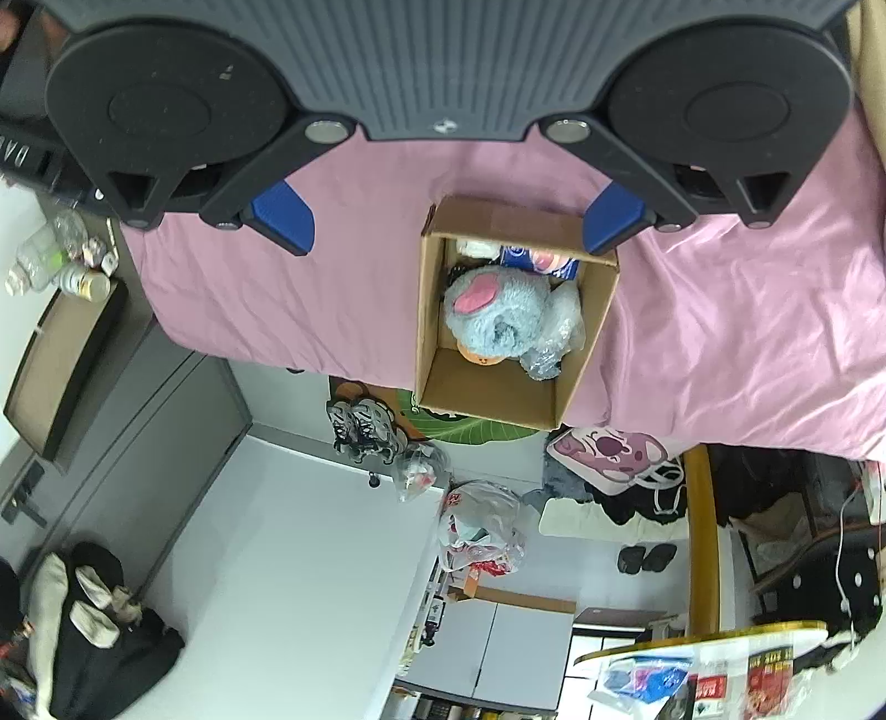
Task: Organize soft objects
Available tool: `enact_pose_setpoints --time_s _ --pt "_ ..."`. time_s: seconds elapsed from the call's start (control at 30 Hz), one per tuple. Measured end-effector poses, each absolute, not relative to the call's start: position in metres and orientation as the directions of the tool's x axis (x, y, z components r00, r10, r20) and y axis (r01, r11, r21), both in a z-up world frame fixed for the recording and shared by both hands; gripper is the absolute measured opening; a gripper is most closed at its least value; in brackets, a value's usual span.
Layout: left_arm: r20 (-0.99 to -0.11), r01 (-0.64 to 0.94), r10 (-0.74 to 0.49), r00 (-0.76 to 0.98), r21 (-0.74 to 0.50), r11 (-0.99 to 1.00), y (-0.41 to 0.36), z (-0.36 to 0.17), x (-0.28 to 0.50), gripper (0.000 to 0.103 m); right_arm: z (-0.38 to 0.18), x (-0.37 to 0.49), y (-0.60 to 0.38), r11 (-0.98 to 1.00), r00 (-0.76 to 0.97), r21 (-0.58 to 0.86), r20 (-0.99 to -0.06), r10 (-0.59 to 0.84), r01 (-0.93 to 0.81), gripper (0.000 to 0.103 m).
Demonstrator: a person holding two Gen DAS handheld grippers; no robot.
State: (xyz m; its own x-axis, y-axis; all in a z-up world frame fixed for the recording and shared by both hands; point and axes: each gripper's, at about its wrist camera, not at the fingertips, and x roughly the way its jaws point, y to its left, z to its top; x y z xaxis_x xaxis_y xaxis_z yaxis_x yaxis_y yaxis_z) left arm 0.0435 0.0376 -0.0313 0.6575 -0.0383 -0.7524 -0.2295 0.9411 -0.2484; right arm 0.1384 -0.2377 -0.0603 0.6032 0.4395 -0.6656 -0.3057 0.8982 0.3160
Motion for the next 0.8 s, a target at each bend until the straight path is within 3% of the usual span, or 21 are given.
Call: enact_pose_setpoints --time_s 0.8 --pt "-0.675 -0.175 0.019 0.737 -0.163 0.971 0.002 0.002 -0.034 0.102 -0.025 0.069 -0.263 0.932 0.7 0.209 -0.615 0.362 -0.297 0.103"
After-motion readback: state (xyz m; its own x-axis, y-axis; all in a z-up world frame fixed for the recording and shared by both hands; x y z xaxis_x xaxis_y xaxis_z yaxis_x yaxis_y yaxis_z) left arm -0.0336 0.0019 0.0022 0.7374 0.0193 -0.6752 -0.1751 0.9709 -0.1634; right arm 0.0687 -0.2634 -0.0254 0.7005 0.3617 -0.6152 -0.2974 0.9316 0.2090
